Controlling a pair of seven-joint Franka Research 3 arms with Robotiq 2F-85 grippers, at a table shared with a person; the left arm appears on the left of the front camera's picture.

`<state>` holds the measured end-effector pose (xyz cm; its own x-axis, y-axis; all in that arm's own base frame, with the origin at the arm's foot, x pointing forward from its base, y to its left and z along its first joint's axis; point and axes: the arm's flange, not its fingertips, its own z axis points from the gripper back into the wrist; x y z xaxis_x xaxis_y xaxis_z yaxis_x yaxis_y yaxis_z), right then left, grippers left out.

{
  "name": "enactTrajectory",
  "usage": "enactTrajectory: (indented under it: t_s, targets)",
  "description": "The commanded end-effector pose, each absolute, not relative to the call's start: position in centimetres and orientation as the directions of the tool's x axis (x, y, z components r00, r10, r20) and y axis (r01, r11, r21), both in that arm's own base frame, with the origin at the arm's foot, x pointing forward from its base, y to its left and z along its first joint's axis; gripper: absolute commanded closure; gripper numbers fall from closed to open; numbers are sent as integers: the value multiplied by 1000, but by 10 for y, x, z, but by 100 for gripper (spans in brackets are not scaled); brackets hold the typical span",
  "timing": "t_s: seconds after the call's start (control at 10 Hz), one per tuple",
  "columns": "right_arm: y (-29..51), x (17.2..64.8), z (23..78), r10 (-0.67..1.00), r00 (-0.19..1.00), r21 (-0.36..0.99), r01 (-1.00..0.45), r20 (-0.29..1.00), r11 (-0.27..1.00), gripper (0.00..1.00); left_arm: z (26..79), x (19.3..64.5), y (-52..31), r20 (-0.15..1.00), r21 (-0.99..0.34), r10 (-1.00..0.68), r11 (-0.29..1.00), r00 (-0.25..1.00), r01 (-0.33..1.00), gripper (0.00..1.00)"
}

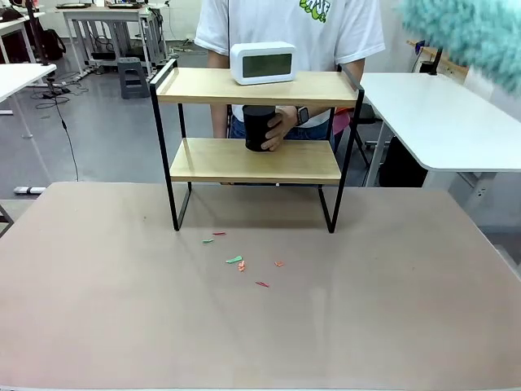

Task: Clean the shelf.
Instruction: Hand the Duster back to the human.

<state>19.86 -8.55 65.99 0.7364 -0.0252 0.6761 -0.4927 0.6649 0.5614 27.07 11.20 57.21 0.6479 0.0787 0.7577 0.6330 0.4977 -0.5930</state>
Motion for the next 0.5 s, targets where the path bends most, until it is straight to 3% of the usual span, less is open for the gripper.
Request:
enactTrajectory:
  t_s: [0.0,0.2,0.4]
  targets:
    - [-46,220,727,289,603,380,-737,744,559,88,610,287,18,810,-510,-162,282,564,813,0]
    - [-3,214,727,616,504,348,-864,605,364,88,607,293,-61,786,-521,-287,167,547,837,0]
    - [10,214,693,779,511,374,-846,364,380,88,591,295,-108,750,-583,-314,103,582,806,0]
